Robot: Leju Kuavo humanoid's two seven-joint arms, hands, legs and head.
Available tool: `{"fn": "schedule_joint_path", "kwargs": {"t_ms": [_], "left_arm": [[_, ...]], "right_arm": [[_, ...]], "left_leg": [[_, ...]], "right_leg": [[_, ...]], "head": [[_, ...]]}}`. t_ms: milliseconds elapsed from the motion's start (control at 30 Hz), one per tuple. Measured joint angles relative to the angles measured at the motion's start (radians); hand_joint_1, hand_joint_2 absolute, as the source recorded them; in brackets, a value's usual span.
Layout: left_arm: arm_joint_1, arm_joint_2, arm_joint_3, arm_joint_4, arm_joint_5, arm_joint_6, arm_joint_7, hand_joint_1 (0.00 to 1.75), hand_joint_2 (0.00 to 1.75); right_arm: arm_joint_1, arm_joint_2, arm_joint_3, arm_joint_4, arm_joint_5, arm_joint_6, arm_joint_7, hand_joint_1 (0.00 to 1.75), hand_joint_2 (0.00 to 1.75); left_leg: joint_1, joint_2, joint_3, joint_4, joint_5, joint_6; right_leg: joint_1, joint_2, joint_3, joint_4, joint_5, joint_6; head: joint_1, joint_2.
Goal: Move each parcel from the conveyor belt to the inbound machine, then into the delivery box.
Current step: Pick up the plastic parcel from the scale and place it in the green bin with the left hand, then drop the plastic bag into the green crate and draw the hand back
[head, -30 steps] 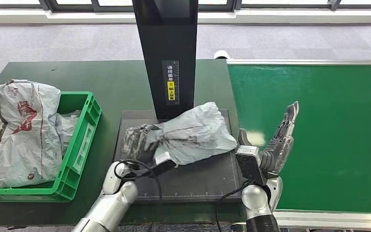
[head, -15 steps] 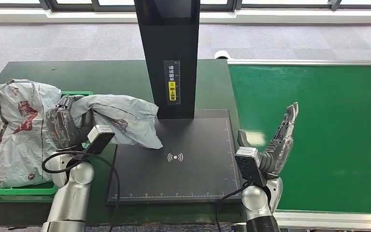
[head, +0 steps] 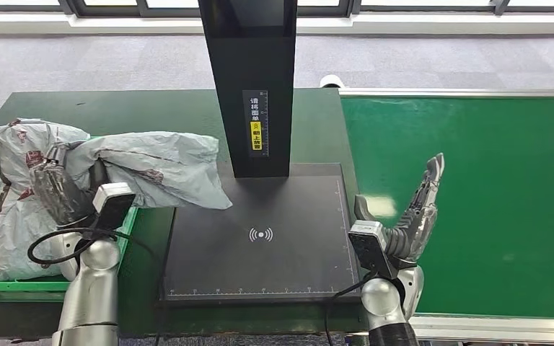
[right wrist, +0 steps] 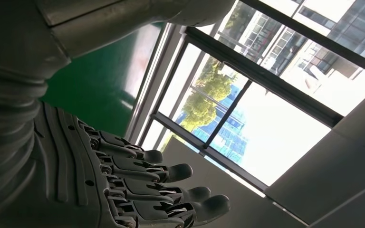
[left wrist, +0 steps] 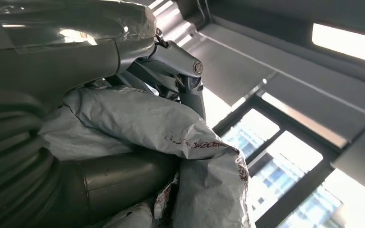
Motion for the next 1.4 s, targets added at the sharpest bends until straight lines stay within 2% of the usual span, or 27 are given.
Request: {"fn": "schedule_joint_path", "kwargs": {"t_ms": [100, 167, 333, 533, 933, 1400], "left_arm": [[-0.030, 0.001, 0.100, 0.011, 0.042, 0.000, -0.062, 1.75, 1.75], [-0.061, 0.002, 0.185, 0.027, 0.011, 0.000, -0.081, 1.75, 1.75], [-0.159, 0.007, 0.390, 0.095, -0.138, 0.000, -0.089, 1.75, 1.75], [-0.239, 0.007, 0.560, 0.153, -0.231, 0.000, -0.092, 1.75, 1.75], [-0.295, 0.007, 0.715, 0.194, -0.290, 0.000, -0.092, 1.75, 1.75], [-0.301, 0.007, 0.760, 0.194, -0.210, 0.000, -0.092, 1.75, 1.75]], "right_arm": [[0.001, 0.000, -0.007, 0.001, 0.012, 0.000, 0.001, 0.00, 1.75], [0.001, 0.000, -0.013, 0.005, 0.025, 0.000, 0.002, 0.00, 1.75], [0.001, 0.000, -0.019, 0.019, 0.037, 0.000, 0.006, 0.00, 1.75], [0.001, 0.000, -0.019, 0.032, 0.040, 0.000, 0.017, 0.00, 1.75], [0.002, 0.000, -0.019, 0.035, 0.048, 0.000, 0.054, 0.00, 1.75], [0.001, 0.000, -0.019, 0.046, 0.054, 0.000, 0.061, 0.00, 1.75]], "left_leg": [[0.000, 0.000, 0.000, 0.000, 0.000, 0.000], [0.000, 0.000, 0.000, 0.000, 0.000, 0.000], [0.000, -0.001, 0.000, 0.000, 0.000, 0.000], [0.000, 0.000, 0.000, 0.000, 0.001, 0.000], [0.000, 0.000, 0.000, 0.000, 0.000, -0.001], [0.000, 0.000, 0.000, 0.000, 0.000, -0.001]], "right_leg": [[0.000, 0.000, 0.000, 0.000, 0.000, 0.000], [0.000, 0.000, 0.000, 0.000, 0.000, 0.000], [0.000, 0.000, 0.001, 0.000, 0.000, 0.000], [0.000, 0.001, 0.000, 0.000, 0.000, 0.000], [0.000, 0.001, 0.000, 0.000, 0.000, 0.000], [0.000, 0.000, 0.001, 0.000, 0.000, 0.000]], "head": [[0.000, 0.000], [0.000, 0.000], [0.000, 0.000], [0.000, 0.000], [0.000, 0.000], [0.000, 0.000]]}}
